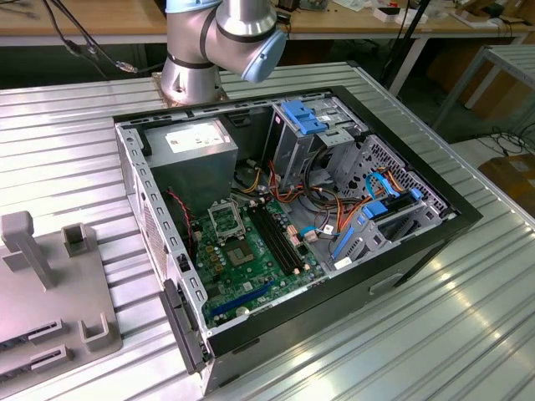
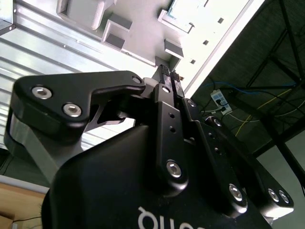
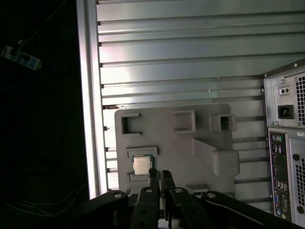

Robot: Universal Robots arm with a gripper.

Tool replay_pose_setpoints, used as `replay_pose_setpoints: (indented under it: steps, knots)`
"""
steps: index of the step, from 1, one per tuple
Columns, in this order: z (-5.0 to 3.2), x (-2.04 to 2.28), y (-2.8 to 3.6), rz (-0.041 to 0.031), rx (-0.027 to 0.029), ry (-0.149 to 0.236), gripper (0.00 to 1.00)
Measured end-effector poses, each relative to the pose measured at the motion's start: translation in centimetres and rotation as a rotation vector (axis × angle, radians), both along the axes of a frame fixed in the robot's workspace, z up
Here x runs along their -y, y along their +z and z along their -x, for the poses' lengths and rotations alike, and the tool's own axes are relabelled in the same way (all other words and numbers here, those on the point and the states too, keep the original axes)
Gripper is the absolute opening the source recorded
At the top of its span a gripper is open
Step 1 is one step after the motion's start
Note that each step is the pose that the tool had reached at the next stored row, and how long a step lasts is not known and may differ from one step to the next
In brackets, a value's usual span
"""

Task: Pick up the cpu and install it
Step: 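Pick up the cpu and move it towards the insertion slot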

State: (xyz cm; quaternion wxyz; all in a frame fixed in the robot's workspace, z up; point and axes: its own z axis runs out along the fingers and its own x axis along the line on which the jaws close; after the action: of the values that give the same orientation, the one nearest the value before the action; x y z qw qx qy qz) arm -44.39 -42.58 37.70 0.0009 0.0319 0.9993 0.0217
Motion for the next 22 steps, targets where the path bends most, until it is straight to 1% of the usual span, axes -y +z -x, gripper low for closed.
replay_pose_setpoints:
  steps: [1,2,8,9,13,14,22]
  knots:
    - [0.0,0.0,0.0,0.0,0.0,0.0,0.18]
    - [0.0,0.0,0.0,-0.0001,0.0001,0.0,0.25]
    - [0.0,0.0,0.0,-0.0001,0.0,0.001,0.26]
    - [0.0,0.0,0.0,0.0,0.0001,0.001,0.32]
    - [0.0,0.0,0.0,-0.0001,0.0,0.001,0.33]
    - [0.0,0.0,0.0,0.0,0.0,0.002,0.4]
    - [0.0,0.0,0.0,0.0,0.0,0.002,0.4]
